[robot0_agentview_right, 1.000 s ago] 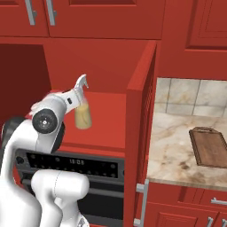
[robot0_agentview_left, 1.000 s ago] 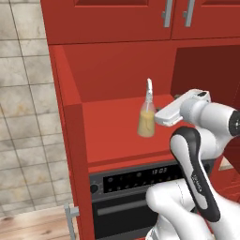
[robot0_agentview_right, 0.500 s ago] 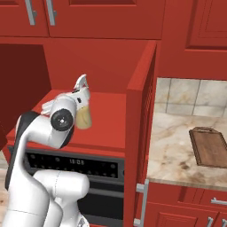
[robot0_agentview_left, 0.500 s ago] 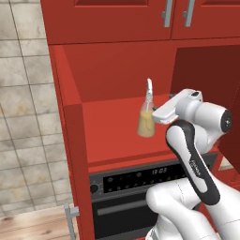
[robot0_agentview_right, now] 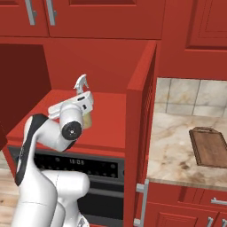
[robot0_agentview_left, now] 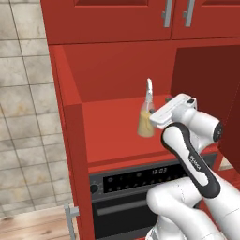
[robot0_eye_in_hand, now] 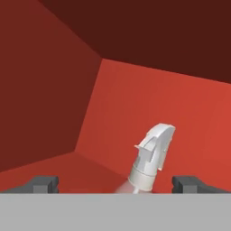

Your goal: Grab the spray bottle from the cabinet, then place it next to the cutting board for sanitizing. Then grab the dish brush from the countertop next to the sink and place it next to the cutting board.

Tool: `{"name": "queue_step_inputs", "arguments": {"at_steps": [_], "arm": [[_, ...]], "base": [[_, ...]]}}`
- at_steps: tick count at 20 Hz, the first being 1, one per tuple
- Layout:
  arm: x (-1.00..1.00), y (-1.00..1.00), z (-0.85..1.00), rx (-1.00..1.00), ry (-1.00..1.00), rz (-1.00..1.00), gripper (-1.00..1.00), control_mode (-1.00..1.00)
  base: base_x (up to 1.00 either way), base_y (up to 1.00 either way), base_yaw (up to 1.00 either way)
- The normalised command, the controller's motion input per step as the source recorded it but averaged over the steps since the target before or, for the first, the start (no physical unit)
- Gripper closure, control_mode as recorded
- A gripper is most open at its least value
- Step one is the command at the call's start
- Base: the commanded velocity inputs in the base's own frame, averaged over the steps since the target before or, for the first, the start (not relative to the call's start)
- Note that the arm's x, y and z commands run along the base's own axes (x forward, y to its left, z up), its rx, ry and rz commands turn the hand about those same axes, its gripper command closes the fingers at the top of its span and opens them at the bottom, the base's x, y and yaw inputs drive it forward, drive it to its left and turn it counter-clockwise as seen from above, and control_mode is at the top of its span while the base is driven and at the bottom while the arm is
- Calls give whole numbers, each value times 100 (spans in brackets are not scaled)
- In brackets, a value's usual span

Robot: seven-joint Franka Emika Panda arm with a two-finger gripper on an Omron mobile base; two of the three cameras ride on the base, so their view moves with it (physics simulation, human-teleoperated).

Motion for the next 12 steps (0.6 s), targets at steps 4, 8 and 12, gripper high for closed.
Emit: {"name": "queue_step_inputs", "arguments": {"at_steps": [4, 8, 12], "arm": [[36, 0, -8, 3, 0, 6, -100, -100], [36, 0, -1, 5, 0, 5, -100, -100], [32, 0, -1, 6, 0, 3, -100, -100]], "base": [[0, 0, 0], [0, 0, 0], [0, 0, 0]]}}
